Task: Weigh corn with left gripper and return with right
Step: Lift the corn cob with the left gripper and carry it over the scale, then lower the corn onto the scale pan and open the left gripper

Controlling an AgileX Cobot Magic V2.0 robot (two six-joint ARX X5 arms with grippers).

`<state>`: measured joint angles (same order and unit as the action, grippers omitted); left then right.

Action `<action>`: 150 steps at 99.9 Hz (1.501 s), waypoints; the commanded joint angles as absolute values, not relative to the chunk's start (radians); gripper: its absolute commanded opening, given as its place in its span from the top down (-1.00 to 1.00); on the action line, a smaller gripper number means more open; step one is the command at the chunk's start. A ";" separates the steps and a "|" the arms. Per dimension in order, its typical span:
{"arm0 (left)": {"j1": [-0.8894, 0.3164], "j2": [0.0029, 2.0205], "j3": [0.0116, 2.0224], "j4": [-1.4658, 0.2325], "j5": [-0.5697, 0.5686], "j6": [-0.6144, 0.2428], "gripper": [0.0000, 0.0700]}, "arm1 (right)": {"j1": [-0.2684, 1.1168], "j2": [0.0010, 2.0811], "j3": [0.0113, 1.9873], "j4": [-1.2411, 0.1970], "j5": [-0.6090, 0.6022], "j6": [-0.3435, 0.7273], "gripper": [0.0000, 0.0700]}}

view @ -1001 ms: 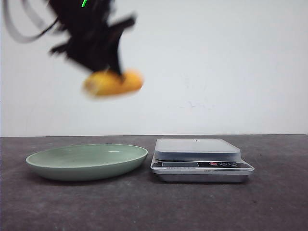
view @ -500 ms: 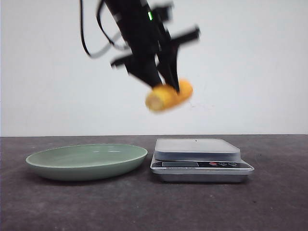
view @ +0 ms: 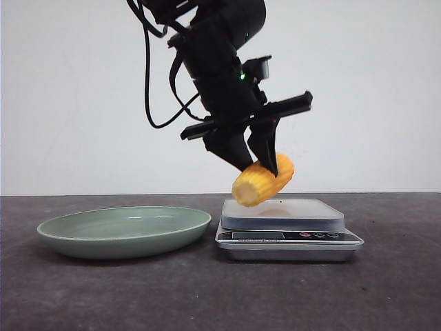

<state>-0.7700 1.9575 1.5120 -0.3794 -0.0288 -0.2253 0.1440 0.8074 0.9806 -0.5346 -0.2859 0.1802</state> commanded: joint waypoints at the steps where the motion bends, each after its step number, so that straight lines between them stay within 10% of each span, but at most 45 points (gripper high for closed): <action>1: -0.780 1.982 1.535 -0.371 -0.030 -0.229 0.99 | 0.148 0.815 0.998 -0.525 -0.283 0.171 -0.29; 13: -0.781 1.983 1.535 -0.371 -0.029 -0.230 0.94 | 0.148 0.815 0.998 -0.525 -0.283 0.171 -0.29; 30: -0.784 1.983 1.535 -0.371 -0.029 -0.229 -0.02 | 0.148 0.815 0.998 -0.526 -0.283 0.171 -0.29; 41: -0.786 1.983 1.535 -0.372 -0.029 -0.229 -0.26 | 0.148 0.815 0.998 -0.525 -0.283 0.171 -0.29; 76: -0.792 1.861 1.613 -0.464 -0.116 -0.146 -0.25 | 0.148 0.815 0.998 -0.522 -0.257 0.171 -0.29; 124: -0.731 1.164 1.635 -0.699 -0.346 -0.033 -0.24 | 0.212 0.829 0.999 -0.485 -0.259 0.173 -0.33; 150: -0.738 0.827 1.635 -0.939 -0.419 -0.125 -0.24 | 0.406 0.960 1.034 -0.443 -0.157 0.199 -0.38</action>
<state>-0.7292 0.8738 1.6196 -0.8680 -0.4129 -0.0696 0.3580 0.9192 1.0054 -0.4587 -0.1833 0.1864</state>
